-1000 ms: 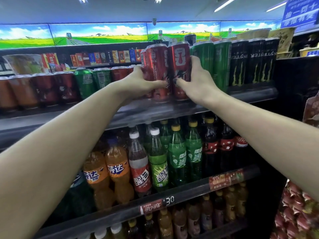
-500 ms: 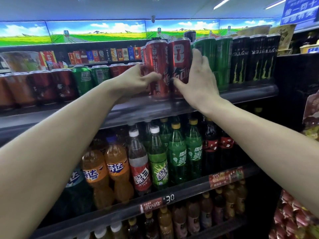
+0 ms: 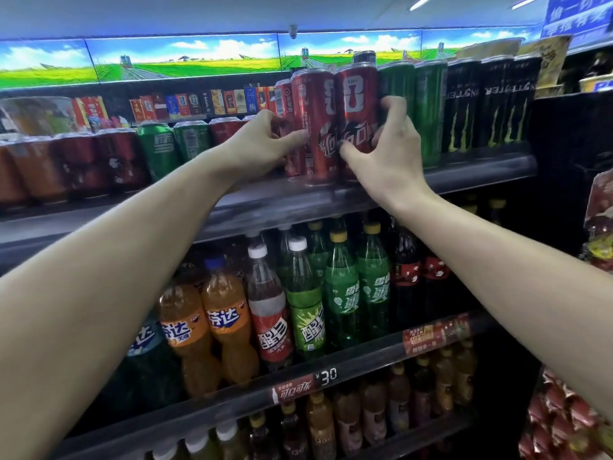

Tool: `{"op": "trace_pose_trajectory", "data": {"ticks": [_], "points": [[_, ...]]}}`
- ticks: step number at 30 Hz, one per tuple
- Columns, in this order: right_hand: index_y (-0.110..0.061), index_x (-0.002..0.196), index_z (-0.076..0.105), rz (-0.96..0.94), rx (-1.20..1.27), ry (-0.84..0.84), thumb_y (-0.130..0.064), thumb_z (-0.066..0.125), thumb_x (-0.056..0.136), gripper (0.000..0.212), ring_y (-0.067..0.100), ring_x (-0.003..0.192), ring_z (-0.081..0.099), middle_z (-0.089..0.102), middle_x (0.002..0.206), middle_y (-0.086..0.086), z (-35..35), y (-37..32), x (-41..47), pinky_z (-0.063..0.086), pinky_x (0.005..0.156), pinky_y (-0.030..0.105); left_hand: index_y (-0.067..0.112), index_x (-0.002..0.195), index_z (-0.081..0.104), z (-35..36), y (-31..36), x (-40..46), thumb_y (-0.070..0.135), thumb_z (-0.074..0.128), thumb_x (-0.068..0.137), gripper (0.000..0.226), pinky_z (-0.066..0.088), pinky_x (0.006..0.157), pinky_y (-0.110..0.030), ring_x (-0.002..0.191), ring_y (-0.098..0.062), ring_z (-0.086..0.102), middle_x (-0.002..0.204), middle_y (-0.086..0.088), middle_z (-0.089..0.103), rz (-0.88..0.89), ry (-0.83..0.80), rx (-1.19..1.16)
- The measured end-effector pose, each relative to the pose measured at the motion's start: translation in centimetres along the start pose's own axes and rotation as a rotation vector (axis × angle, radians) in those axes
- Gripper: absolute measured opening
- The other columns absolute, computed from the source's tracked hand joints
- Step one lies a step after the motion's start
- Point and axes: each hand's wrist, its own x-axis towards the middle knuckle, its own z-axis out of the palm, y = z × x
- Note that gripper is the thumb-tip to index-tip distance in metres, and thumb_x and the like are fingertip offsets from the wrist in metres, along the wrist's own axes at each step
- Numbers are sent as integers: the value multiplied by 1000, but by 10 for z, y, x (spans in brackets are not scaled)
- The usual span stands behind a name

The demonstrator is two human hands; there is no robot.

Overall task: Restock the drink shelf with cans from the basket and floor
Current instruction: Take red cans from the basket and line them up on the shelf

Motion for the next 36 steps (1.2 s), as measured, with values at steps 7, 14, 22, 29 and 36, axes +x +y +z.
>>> {"op": "trace_pose_trajectory", "data": {"ticks": [7,14,22,29,36], "points": [[-18,148,35,-45,-45,41,-45,74,88,76,17,104,53,43,132,9,1,-9,-1,52,97,36,22,123,60,0,1,6,39,66,91,37,55,104,-42,101,-12,73,102,8,78,-146,-130,-124],[-18,155,26,-49,-151,-6,-32,67,97,72,20,102,53,39,138,12,0,-13,0,50,94,36,10,102,62,14,15,8,15,38,88,28,53,107,-56,92,-29,65,86,-5,72,-148,-227,-284],[-21,151,32,-117,-190,-21,-39,68,95,69,19,98,53,43,131,8,-3,-10,-8,44,81,31,12,145,47,22,11,16,41,35,104,52,51,70,-27,91,-12,70,117,-4,72,-137,64,15],[-28,155,26,-119,-157,-96,-33,69,96,73,22,102,56,45,133,8,-7,-6,-7,50,84,37,13,161,23,19,7,4,41,30,113,57,33,94,-32,111,-23,52,142,-11,57,-13,-71,372],[-29,162,15,-153,-283,-140,-10,56,99,77,27,93,58,44,136,11,-7,-5,-9,54,82,42,12,164,20,18,-2,9,49,29,112,65,34,113,-37,135,-28,51,157,-12,49,-10,-63,418]]}}
